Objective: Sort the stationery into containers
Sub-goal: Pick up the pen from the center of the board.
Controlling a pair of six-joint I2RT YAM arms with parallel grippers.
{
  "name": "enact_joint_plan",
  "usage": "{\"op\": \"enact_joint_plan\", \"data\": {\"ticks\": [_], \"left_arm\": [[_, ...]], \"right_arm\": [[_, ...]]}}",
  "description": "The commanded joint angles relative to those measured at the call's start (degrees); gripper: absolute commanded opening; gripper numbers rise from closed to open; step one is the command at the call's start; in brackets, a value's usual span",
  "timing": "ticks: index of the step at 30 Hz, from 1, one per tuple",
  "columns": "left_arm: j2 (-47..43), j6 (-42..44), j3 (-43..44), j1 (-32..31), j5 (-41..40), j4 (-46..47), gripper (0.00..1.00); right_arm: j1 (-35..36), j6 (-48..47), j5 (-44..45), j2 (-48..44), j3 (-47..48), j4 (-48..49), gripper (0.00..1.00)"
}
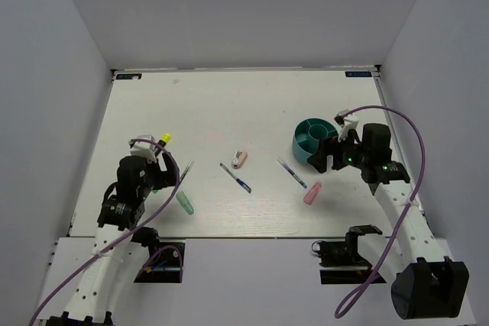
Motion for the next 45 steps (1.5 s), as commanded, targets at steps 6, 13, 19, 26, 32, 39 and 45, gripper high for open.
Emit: {"op": "enact_joint_plan", "data": {"ticks": [6, 13, 19, 26, 32, 39, 45], "left_arm": [[11.19, 3.45, 3.91, 0.07, -1.98, 1.34, 0.75], [30.61, 8.64, 16.20, 0.07, -8.39, 0.63, 0.07], [43.30, 16.45, 24.47, 2.00, -9.36, 1.59, 0.98], [59.37, 19.01, 34.66, 5.43, -4.62, 3.09, 0.70], [72.05, 20.51, 44.87, 5.61, -1.20, 0.81, 0.53], [78.90, 21.74, 48.65, 6.22, -0.49, 0.98, 0.59], [81.28, 22.09, 48.39, 7.01, -0.14, 1.51, 0.59]], "right_arm": [[0.14, -6.86, 7.78, 1.70, 4.70, -8.34, 0.91], [0.41, -14.07, 14.46, 4.18, 7.97, -14.88, 0.91], [0.59, -16.81, 5.07, -0.04, 5.09, -12.71, 0.00], [0.68, -14.87, 3.05, 0.74, 4.37, -11.73, 0.44], [0.76, -15.30, 4.36, 2.68, 4.37, -11.99, 0.44], [0.76, -14.25, 5.24, 1.80, 4.37, -11.64, 0.44], [0.67, -13.99, 6.56, 2.24, 4.54, -11.55, 0.46]]}}
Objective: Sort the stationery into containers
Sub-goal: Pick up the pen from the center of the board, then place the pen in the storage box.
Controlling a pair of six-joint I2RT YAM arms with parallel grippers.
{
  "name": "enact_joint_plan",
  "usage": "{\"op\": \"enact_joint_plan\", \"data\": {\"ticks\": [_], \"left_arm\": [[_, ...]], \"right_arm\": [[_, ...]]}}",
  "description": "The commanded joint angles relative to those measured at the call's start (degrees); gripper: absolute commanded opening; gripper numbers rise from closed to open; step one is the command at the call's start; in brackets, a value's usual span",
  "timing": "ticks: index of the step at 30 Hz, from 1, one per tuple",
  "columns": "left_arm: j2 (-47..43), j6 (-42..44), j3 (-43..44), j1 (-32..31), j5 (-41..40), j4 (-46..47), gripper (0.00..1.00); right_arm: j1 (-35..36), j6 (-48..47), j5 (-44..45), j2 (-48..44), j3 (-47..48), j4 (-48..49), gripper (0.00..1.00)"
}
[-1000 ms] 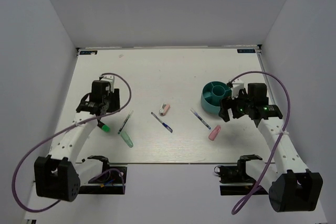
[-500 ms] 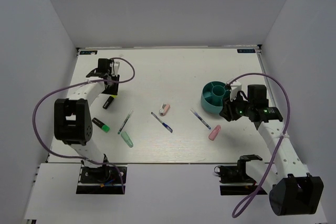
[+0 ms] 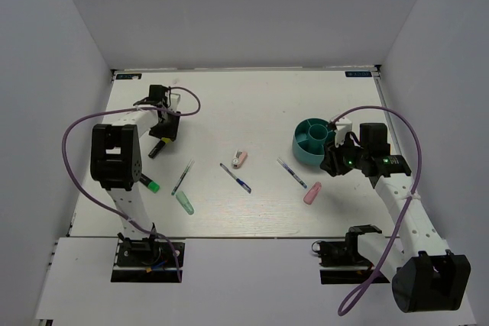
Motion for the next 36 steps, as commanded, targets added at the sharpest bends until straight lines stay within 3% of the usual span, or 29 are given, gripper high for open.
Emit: {"op": "enact_joint_plan", "data": {"ticks": [1, 8, 11, 12, 15, 16, 18, 19, 21, 22, 26, 27, 29, 30, 32, 33, 35, 36], "left_arm": [[0.24, 0.96, 1.44, 0.76, 1.20, 0.11, 0.59], [1.73, 1.04, -1.28, 2.35, 2.16, 0.99, 0.56], [2.09, 0.96, -1.73, 2.43, 2.25, 1.08, 0.37], [2.00, 0.78, -1.90, 2.35, 2.34, 0.82, 0.24], [1.12, -0.18, -1.90, 2.43, 2.86, 0.82, 0.10], [0.77, -0.97, -1.21, 2.43, 3.30, 0.46, 0.01], [-1.24, -3.07, 0.46, 2.00, 3.66, -0.42, 0.00], [-1.77, -4.65, 1.86, 1.65, 6.01, -1.38, 0.00], [-4.67, -6.68, 3.19, -0.54, 7.78, -2.08, 0.00], [-6.59, -7.91, 5.46, -1.34, 8.49, -2.87, 0.00], [-11.09, -14.14, 8.64, -6.78, 11.12, -2.61, 0.00], [-11.79, -15.12, 9.95, -10.19, 11.83, -2.53, 0.00], [-13.73, -18.54, 12.33, -12.76, 13.06, -2.44, 0.00], [-14.52, -20.12, 12.77, -17.38, 13.06, -0.87, 0.00], [-14.96, -22.15, 12.69, -20.58, 13.24, 0.72, 0.00], [-14.96, -24.33, 12.69, -25.29, 13.07, 4.99, 0.00], [-14.27, -25.58, 11.73, -28.22, 11.67, 10.53, 0.00], [-13.91, -27.07, 10.85, -32.33, 9.48, 14.83, 0.00]], "right_arm": [[0.08, 0.57, 1.03, -0.41, -0.09, 1.68, 0.46], [-0.09, 1.54, 1.30, -0.40, 0.17, 1.85, 0.46], [-0.27, 1.71, 1.47, -0.41, 0.09, 1.85, 0.46], [-0.09, 1.63, 1.65, -0.58, 0.09, 2.20, 0.46], [-0.18, 1.63, 1.91, -0.40, -0.26, 2.55, 0.46], [-0.18, 1.54, 1.82, -0.58, -0.27, 2.56, 0.55], [-0.09, 1.45, 1.56, -0.49, -0.35, 2.38, 0.85], [-0.09, 0.84, 1.12, -0.49, -0.27, 2.38, 0.90], [-0.18, 0.75, 0.77, -0.40, 0.00, 1.94, 0.90], [-0.09, 1.18, 0.42, -0.58, 0.00, 2.03, 0.88], [-0.27, 2.94, 1.47, -0.84, -0.35, 2.90, 0.14], [-0.27, 3.29, 2.69, -1.02, -0.79, 3.34, 0.00], [-0.44, 4.69, 6.89, -1.55, -1.32, 5.45, 0.00], [-0.27, 5.92, 9.44, -1.63, -1.49, 6.76, 0.00], [-0.27, 7.58, 13.39, -1.72, -1.58, 7.74, 0.12], [-0.44, 8.12, 14.56, -1.81, -1.67, 8.52, 0.12], [-0.27, 9.44, 17.62, -2.69, -2.02, 10.28, 0.12], [-0.27, 10.14, 18.86, -3.30, -2.46, 10.81, 0.07]]}}
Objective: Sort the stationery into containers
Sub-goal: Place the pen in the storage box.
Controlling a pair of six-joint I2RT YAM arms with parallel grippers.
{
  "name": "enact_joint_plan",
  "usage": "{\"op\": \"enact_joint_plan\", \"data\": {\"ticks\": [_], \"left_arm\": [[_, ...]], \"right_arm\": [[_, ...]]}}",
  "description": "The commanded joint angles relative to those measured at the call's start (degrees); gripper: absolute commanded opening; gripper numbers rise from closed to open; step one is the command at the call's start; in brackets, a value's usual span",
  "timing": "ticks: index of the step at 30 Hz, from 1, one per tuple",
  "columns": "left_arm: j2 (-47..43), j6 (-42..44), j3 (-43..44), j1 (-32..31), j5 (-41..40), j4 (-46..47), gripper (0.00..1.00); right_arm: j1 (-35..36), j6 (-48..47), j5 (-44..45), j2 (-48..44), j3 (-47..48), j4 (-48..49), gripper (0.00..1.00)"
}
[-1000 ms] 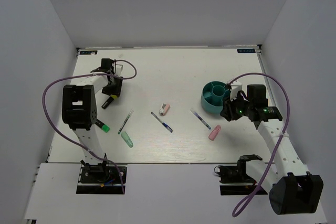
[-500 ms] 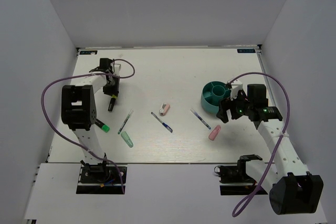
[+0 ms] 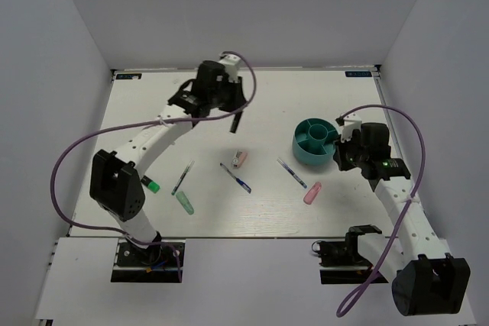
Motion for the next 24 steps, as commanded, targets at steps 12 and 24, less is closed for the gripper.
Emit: {"op": "enact_joint_plan", "data": {"ticks": [12, 24], "left_arm": [[16.07, -10.14, 4.23, -18.20, -6.06, 45.95, 0.00], [27.08, -18.14, 16.10, -19.87, 0.44, 53.09, 0.00]], "right_arm": [[-0.40, 5.59, 12.41, -4.01, -3.46, 10.41, 0.00], [-0.14, 4.89, 13.55, -4.37, -3.55, 11.02, 0.00]]}}
